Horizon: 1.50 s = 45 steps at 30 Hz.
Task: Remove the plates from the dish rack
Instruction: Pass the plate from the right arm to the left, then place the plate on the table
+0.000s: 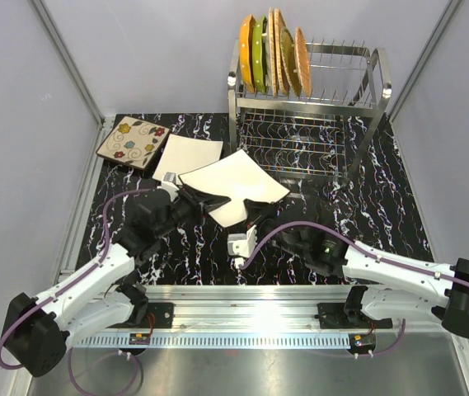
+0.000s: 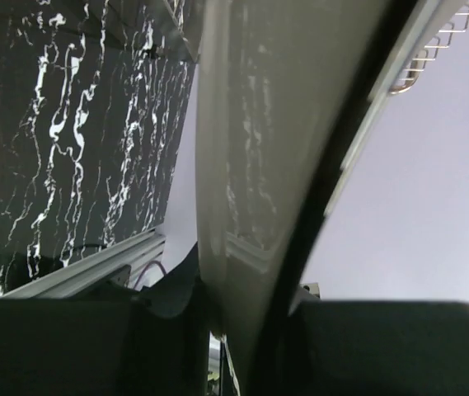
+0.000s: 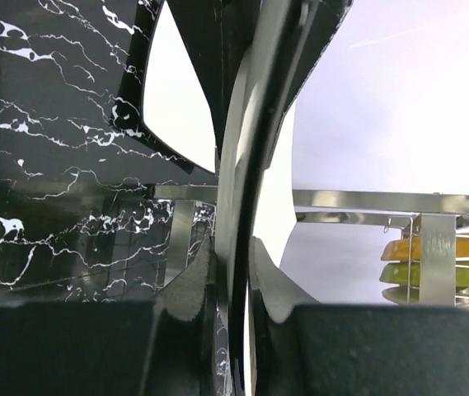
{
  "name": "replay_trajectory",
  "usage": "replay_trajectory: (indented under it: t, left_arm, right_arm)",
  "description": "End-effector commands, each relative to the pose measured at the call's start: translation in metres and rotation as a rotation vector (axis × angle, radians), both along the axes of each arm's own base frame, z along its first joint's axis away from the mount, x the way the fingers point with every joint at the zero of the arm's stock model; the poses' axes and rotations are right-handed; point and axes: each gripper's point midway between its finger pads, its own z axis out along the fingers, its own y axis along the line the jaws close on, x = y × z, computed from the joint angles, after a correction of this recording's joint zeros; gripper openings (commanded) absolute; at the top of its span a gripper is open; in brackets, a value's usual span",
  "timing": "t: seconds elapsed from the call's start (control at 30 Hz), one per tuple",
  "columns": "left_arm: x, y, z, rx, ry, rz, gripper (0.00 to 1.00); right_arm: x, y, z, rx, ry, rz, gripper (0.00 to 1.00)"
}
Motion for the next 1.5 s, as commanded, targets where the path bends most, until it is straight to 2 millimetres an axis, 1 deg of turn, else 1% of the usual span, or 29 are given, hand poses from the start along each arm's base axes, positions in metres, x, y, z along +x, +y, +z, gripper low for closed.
replay_trajectory:
  t: [0.0,0.07,0.1,0.17,0.2,0.27,0.3,0.33,0.43,0.53,0.63,0.67,0.7,0.73,0.77,0.87,0.97,1.03,1.07,1.1,1.13,1.17,1.2,1.23,1.27,1.37,1.4,1.43,1.47]
  left_arm:
    - [0.001,0.005,0.047,-0.056,-0.287,0.016,0.00]
    - [0.000,0.009,0.046,-0.060,-0.320,0.038,0.00]
    - [0.000,0.012,0.052,-0.071,-0.350,0.049,0.00]
    - [0.000,0.017,0.050,-0.056,-0.382,0.065,0.00]
    - [0.001,0.020,0.051,-0.048,-0.395,0.075,0.00]
    - [0.001,0.026,0.050,-0.025,-0.429,0.086,0.00]
    - [0.003,0.030,0.049,-0.012,-0.441,0.097,0.00]
    - [0.004,0.033,0.048,0.008,-0.461,0.102,0.00]
    - [0.007,0.045,0.041,0.069,-0.499,0.126,0.00]
    - [0.010,0.059,0.034,0.114,-0.526,0.154,0.00]
    - [0.013,0.075,0.024,0.153,-0.534,0.188,0.00]
    - [0.013,0.079,0.021,0.160,-0.535,0.194,0.00]
    - [0.018,0.088,0.020,0.172,-0.534,0.223,0.00]
    - [0.018,0.092,0.019,0.179,-0.538,0.227,0.00]
    - [0.022,0.100,0.018,0.189,-0.542,0.255,0.00]
    - [0.029,0.113,0.020,0.219,-0.559,0.291,0.00]
    - [0.037,0.122,0.022,0.240,-0.580,0.324,0.00]
    - [0.046,0.129,0.017,0.257,-0.571,0.354,0.00]
    - [0.050,0.134,0.021,0.254,-0.589,0.376,0.00]
    - [0.053,0.136,0.021,0.257,-0.591,0.384,0.00]
    - [0.059,0.138,0.015,0.265,-0.575,0.392,0.00]
    - [0.063,0.141,0.020,0.260,-0.598,0.408,0.00]
    - [0.066,0.143,0.020,0.261,-0.602,0.417,0.00]
    - [0.073,0.145,0.015,0.266,-0.585,0.423,0.00]
    - [0.078,0.148,0.020,0.259,-0.607,0.442,0.00]
    - [0.096,0.153,0.024,0.260,-0.619,0.469,0.00]
    - [0.105,0.154,0.021,0.264,-0.603,0.475,0.00]
    - [0.110,0.155,0.026,0.259,-0.624,0.486,0.00]
    - [0.115,0.155,0.027,0.259,-0.627,0.489,0.00]
  right_arm:
    - [-0.004,0.004,0.075,0.256,-0.106,0.010,0.07]
    - [-0.004,0.002,0.072,0.254,-0.101,0.006,0.18]
    - [-0.005,0.002,0.070,0.251,-0.098,0.006,0.31]
    - [-0.007,-0.001,0.069,0.255,-0.090,0.006,0.42]
    - [-0.008,-0.001,0.067,0.251,-0.082,0.007,0.54]
    - [-0.009,-0.004,0.065,0.250,-0.073,0.008,0.65]
    - [-0.010,-0.005,0.061,0.239,-0.060,0.008,0.69]
    - [-0.011,-0.006,0.059,0.240,-0.051,0.008,0.75]
    - [-0.015,-0.011,0.057,0.248,-0.018,0.009,0.83]
    - [-0.019,-0.017,0.055,0.264,0.040,-0.005,0.87]
    - [-0.024,-0.023,0.051,0.293,0.145,-0.028,0.89]
    - [-0.027,-0.025,0.055,0.308,0.164,-0.028,0.90]
    - [-0.029,-0.028,0.044,0.269,0.206,-0.042,0.93]
    - [-0.030,-0.029,0.044,0.297,0.253,-0.059,0.93]
    - [-0.031,-0.031,0.038,0.295,0.290,-0.077,0.94]
    - [-0.032,-0.033,0.033,0.347,0.394,-0.120,0.95]
    - [-0.033,-0.035,0.031,0.419,0.488,-0.159,0.95]
    - [-0.030,-0.038,0.027,0.478,0.556,-0.206,0.95]
    - [-0.028,-0.040,0.028,0.501,0.576,-0.223,0.95]
    - [-0.026,-0.041,0.028,0.525,0.593,-0.240,0.95]
    - [-0.023,-0.045,0.027,0.564,0.628,-0.273,0.95]
    - [-0.021,-0.047,0.029,0.588,0.641,-0.285,0.95]
    - [-0.019,-0.048,0.030,0.607,0.655,-0.299,0.95]
    - [-0.017,-0.051,0.030,0.644,0.684,-0.322,0.95]
    - [-0.013,-0.055,0.031,0.667,0.693,-0.343,0.95]
    - [-0.005,-0.064,0.034,0.732,0.726,-0.388,0.95]
    - [-0.004,-0.065,0.034,0.750,0.738,-0.398,0.95]
    - [-0.003,-0.067,0.035,0.760,0.743,-0.404,0.95]
    - [-0.001,-0.070,0.034,0.768,0.744,-0.414,0.95]
